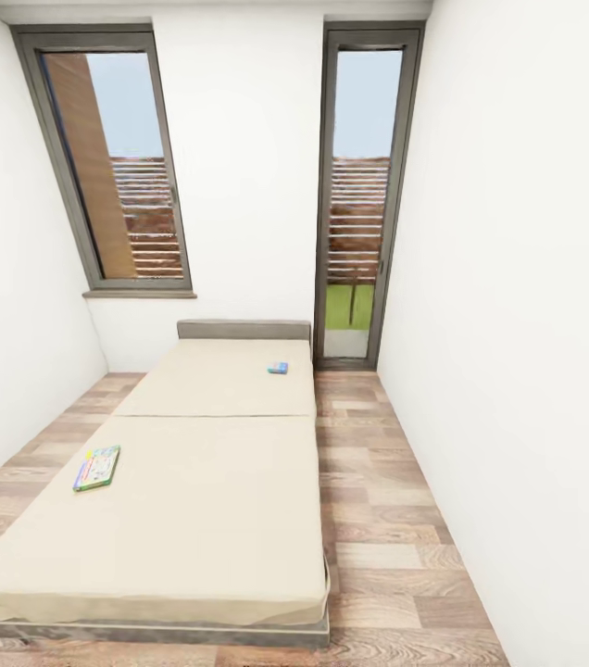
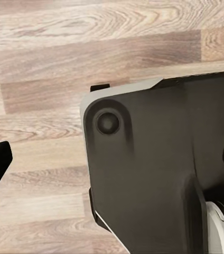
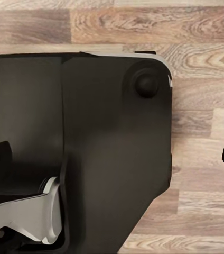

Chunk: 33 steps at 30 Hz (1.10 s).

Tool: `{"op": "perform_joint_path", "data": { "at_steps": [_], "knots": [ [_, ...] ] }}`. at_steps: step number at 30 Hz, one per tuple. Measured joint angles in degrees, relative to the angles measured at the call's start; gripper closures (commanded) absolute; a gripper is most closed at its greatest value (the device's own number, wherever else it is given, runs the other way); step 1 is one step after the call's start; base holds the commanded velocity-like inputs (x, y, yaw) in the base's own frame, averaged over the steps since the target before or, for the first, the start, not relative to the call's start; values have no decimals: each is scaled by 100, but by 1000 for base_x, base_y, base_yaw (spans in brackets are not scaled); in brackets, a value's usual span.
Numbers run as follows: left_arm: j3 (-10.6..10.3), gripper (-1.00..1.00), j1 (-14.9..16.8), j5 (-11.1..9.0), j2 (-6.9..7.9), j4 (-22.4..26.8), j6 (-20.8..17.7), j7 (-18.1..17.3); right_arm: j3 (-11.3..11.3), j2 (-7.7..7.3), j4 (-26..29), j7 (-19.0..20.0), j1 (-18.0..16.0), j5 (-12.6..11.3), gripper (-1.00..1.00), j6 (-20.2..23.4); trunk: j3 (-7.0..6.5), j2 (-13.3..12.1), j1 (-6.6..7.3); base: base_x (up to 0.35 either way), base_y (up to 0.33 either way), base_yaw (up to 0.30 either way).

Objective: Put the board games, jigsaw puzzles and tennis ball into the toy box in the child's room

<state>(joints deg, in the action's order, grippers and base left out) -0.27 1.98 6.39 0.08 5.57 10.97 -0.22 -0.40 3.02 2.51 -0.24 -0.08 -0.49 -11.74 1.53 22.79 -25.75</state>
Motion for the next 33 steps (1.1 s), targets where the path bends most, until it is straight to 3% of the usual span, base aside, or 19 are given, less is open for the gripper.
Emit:
{"op": "perform_joint_path", "data": {
  "at_steps": [25,33],
  "knots": [
    [-45,-100,0,47,3,0,25,-4,0,-5,0,0,0,1,-100,-22,237,1,0,1,-2,0],
    [-60,-100,0,57,7,-1,25,-5,0,14,0,0,0,7,-100,-311,311,1,1,79,-194,0]
  ]
}}
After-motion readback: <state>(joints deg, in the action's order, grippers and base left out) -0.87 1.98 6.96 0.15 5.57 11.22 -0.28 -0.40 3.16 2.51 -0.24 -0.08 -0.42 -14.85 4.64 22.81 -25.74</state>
